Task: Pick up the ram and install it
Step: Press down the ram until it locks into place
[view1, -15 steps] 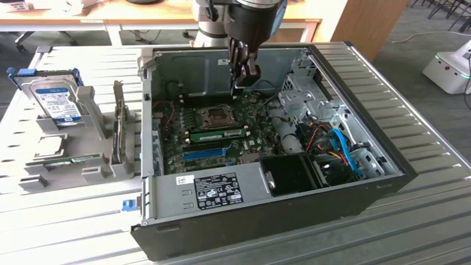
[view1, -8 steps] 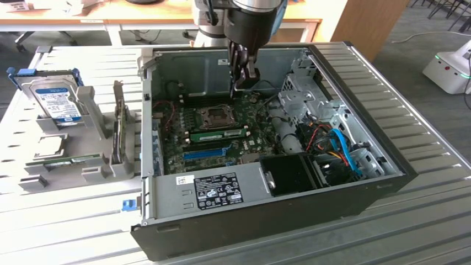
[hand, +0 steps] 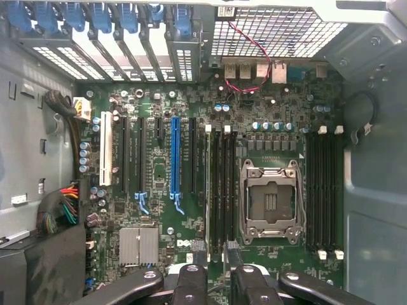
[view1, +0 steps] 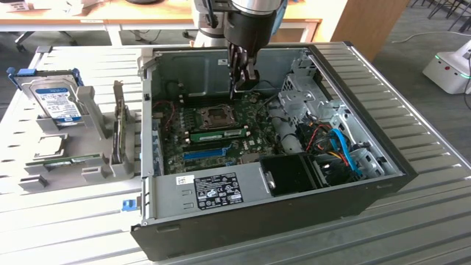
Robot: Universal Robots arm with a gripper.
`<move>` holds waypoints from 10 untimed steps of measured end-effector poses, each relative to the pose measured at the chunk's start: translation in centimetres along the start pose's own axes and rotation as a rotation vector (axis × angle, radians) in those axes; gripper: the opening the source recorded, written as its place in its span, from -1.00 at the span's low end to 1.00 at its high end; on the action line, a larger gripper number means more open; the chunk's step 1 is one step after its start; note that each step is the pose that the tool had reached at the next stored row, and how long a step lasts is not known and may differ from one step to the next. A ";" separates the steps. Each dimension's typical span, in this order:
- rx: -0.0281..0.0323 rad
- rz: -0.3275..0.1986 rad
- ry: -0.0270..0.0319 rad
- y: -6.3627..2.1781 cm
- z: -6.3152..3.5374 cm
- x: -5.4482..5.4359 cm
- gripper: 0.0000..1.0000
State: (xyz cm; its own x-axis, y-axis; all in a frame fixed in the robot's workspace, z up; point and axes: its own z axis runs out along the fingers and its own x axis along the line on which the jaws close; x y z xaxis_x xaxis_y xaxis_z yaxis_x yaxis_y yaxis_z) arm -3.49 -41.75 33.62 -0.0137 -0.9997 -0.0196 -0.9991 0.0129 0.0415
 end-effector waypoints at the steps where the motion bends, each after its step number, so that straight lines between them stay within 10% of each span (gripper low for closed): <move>1: 0.0000 0.000 0.0000 0.00 0.00 0.0 -0.50; 10: -0.0001 0.000 0.0000 0.00 0.00 0.0 -0.50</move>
State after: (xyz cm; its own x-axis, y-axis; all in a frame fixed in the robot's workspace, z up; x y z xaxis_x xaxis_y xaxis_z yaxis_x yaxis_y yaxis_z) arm -3.49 -41.75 33.62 -0.0137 -0.9997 -0.0196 -0.9991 0.0129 0.0415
